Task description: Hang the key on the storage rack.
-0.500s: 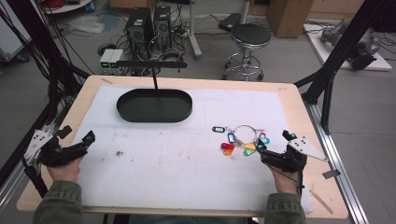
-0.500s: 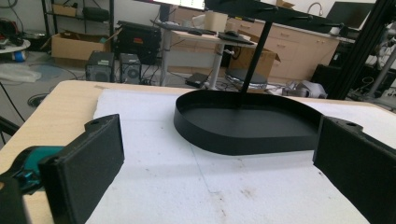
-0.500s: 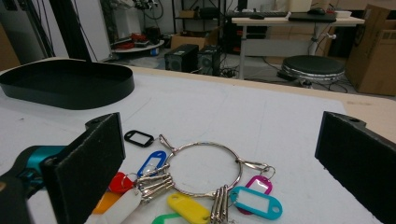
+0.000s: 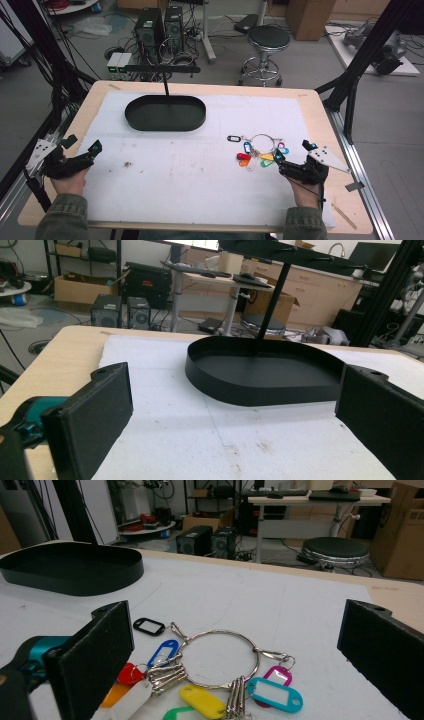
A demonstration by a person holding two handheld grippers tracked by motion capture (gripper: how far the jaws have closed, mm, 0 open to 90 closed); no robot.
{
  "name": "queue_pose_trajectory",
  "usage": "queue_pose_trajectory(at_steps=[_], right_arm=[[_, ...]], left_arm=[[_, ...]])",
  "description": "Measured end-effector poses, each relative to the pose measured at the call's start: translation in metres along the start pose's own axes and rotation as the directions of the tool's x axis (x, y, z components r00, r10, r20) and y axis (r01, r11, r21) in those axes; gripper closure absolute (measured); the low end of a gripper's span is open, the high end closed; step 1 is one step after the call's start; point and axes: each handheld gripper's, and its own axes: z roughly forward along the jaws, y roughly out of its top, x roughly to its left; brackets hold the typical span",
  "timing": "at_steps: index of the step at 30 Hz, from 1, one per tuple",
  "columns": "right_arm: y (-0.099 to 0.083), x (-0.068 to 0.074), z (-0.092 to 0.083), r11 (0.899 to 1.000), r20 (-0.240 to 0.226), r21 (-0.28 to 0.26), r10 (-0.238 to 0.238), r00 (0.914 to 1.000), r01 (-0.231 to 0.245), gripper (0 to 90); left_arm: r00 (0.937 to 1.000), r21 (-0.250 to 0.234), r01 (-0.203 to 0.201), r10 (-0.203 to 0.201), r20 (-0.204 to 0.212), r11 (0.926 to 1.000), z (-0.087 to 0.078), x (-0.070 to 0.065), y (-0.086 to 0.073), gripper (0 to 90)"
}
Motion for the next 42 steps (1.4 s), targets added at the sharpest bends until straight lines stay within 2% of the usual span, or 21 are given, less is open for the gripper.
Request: queue_pose_trajectory(at_steps=[15,19,21,28,33,36,42], right_arm=[[0.0,-0.002,0.002,1.0,-0.004,0.013,0.012,0.9999,-0.012,0.5],[0.002,0.0,0.005,0.999,-0.015,0.022,0.037,0.9992,-0.037,0.5],[0.004,0.001,0.007,0.999,-0.023,0.04,0.026,0.9994,-0.025,0.5],[0.007,0.003,0.017,0.993,-0.057,0.119,0.029,0.998,-0.022,0.5],[0.011,0.003,0.024,0.989,-0.072,0.148,0.015,0.9973,-0.004,0.5],[0.013,0.003,0.027,0.987,-0.083,0.163,0.022,0.9963,-0.008,0.5],[0.014,0.004,0.037,0.976,-0.098,0.218,0.006,0.9952,0.016,0.5]], left_arm=[[0.9999,0.0,0.015,-0.015,0.007,0.9999,0.001,0.001,-0.001,2.4],[0.9997,0.002,0.022,-0.022,0.014,0.9997,0.0,0.001,-0.001,2.4],[0.9997,0.0,0.021,-0.021,0.015,0.9998,0.0,0.001,-0.001,2.4],[0.9996,-0.004,0.025,-0.025,0.01,0.9997,0.0,0.001,-0.001,2.4],[0.9997,0.002,0.023,-0.024,0.004,0.9997,0.0,0.002,-0.001,2.4],[0.9998,0.006,0.018,-0.018,0.006,0.9998,0.0,0.002,-0.001,2.4],[0.9998,0.01,0.016,-0.016,0.006,0.9998,0.001,0.002,-0.001,2.4]])
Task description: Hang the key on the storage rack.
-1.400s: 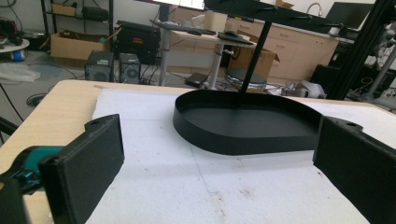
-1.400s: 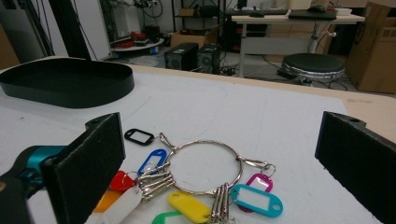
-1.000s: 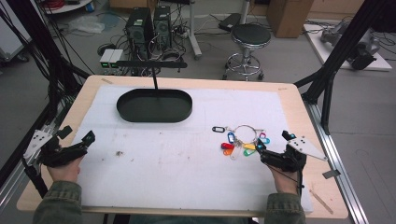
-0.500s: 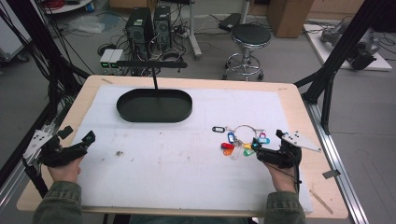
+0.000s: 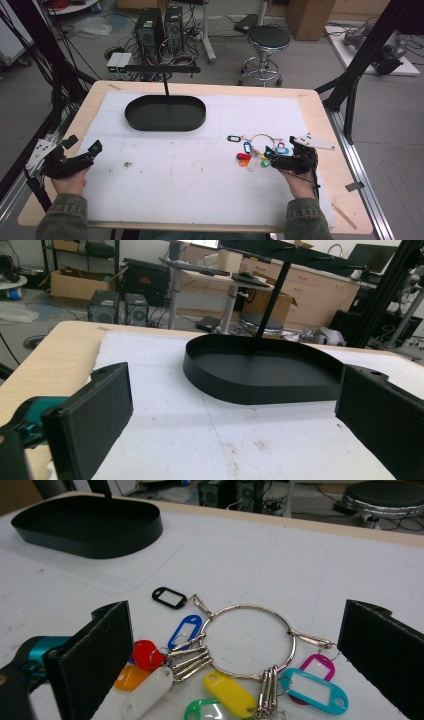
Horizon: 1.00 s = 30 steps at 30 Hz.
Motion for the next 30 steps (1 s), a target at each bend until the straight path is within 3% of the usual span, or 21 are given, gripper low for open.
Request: queue_pose_trajectory(at_steps=[8,17,28,30], right_arm=[[0.008,0.004,0.009,0.998,-0.014,0.053,-0.038,0.9992,0.039,0.5],[0.009,0.006,0.022,0.992,-0.027,0.119,-0.044,0.9987,0.047,0.5],[0.009,0.009,0.032,0.973,-0.041,0.224,-0.051,0.9979,0.059,0.5],[0.01,0.012,0.035,0.964,-0.052,0.255,-0.064,0.9966,0.075,0.5]], left_arm=[[1.0,0.001,0.001,-0.001,-0.002,1.0,0.0,0.0,0.0,2.4],[1.0,0.001,0.001,-0.001,-0.003,1.0,0.0,0.0,0.0,2.4],[0.9999,-0.002,0.009,-0.009,0.01,1.0,0.0,0.0,0.0,2.4],[0.9999,-0.001,0.008,-0.008,0.009,1.0,0.0,0.0,0.0,2.4]])
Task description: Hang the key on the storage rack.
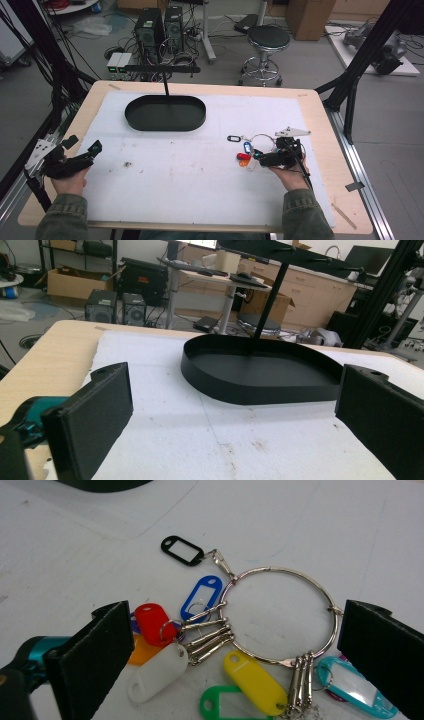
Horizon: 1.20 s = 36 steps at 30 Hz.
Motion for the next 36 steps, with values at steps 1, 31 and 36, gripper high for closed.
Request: queue_pose_trajectory(at_steps=[1,31,36], right_arm=[[0.0,0.001,0.001,1.0,-0.005,0.012,0.0,1.0,0.0,0.5],[-0.003,0.016,0.027,0.97,-0.036,0.245,0.0,0.9994,0.009,19.3],[0.0,0.022,0.031,0.958,-0.042,0.287,0.026,0.9988,-0.013,26.8]], left_arm=[[1.0,0.0,0.0,0.0,0.0,1.0,0.0,0.0,0.0,2.4],[0.9999,0.003,0.012,-0.012,0.008,0.9999,0.002,0.0,-0.001,2.4],[0.9999,0.004,0.012,-0.012,0.007,0.9999,0.002,0.0,-0.001,2.4]])
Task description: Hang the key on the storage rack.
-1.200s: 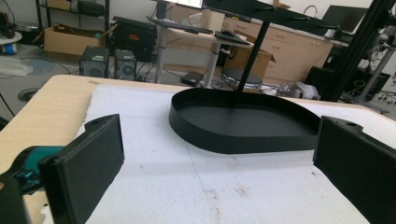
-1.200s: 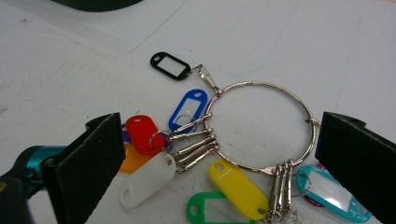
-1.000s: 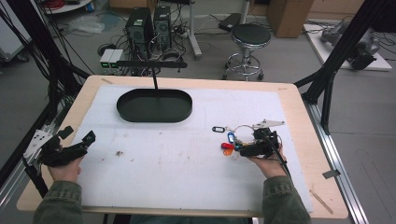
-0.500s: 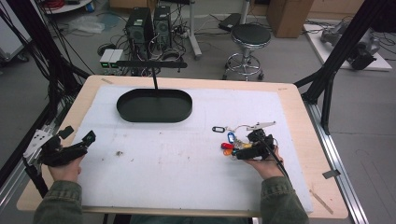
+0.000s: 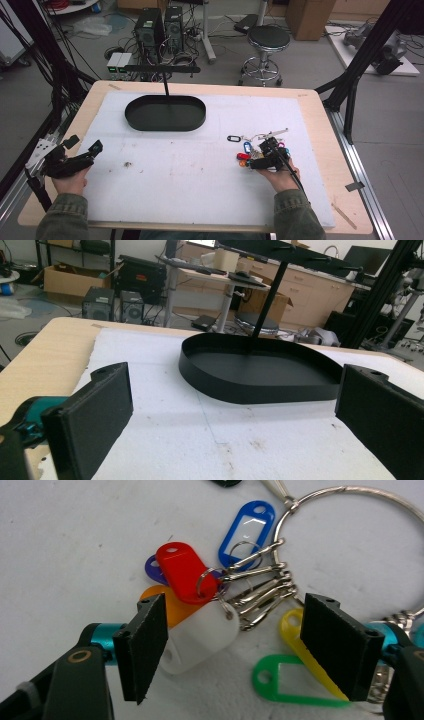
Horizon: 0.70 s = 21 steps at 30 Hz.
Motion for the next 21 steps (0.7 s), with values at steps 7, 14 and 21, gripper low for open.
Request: queue_pose_trajectory(at_steps=[7,14,21], right_arm=[[0.0034,0.0056,-0.0009,0.999,0.042,0.027,0.027,0.9988,-0.028,43.3],[0.0013,0.0089,-0.0051,0.999,0.078,0.04,0.022,0.9967,-0.026,73.6],[-0.0007,0.0086,-0.007,0.999,0.052,0.051,0.01,0.9986,-0.012,84.4]], left_arm=[[1.0,-0.001,0.0,0.0,-0.007,1.0,-0.0004,0.0003,0.0002,2.4],[1.0,-0.005,0.004,-0.004,-0.009,1.0,-0.0006,0.0008,0.0002,2.4],[0.9999,-0.006,0.006,-0.006,-0.008,1.0,-0.0007,0.0008,0.0002,2.4]])
